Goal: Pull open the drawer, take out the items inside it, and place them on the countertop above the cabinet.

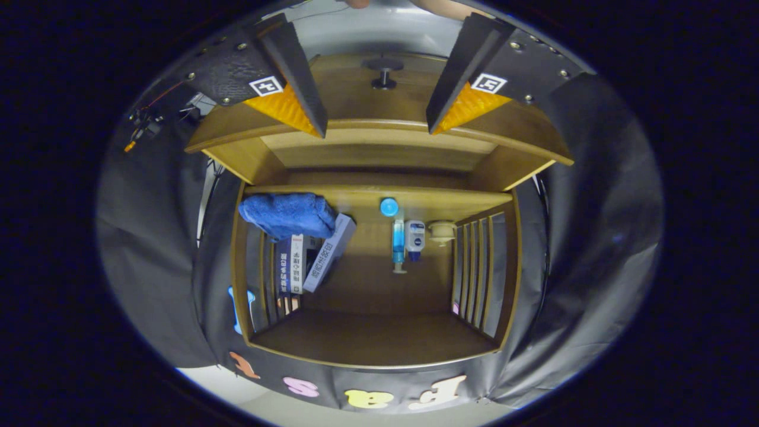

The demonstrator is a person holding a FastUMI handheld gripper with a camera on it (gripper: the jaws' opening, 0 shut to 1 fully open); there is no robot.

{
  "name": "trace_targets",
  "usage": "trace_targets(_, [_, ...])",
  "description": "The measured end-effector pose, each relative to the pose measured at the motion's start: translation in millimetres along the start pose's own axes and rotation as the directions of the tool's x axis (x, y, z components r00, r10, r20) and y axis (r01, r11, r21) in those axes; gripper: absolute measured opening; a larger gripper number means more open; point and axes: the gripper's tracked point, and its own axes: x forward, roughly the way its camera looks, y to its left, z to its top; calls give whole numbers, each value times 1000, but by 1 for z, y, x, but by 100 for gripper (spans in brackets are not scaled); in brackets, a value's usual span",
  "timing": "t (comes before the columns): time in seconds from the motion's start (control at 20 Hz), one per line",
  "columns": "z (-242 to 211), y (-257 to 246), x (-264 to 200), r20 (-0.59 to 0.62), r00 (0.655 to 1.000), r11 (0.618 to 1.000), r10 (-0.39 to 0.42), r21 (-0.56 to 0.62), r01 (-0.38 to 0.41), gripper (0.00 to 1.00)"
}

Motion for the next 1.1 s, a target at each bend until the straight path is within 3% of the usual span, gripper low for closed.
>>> trace_targets(1.1, [4,-5,39,-2,1000,999,5,42,-5,99])
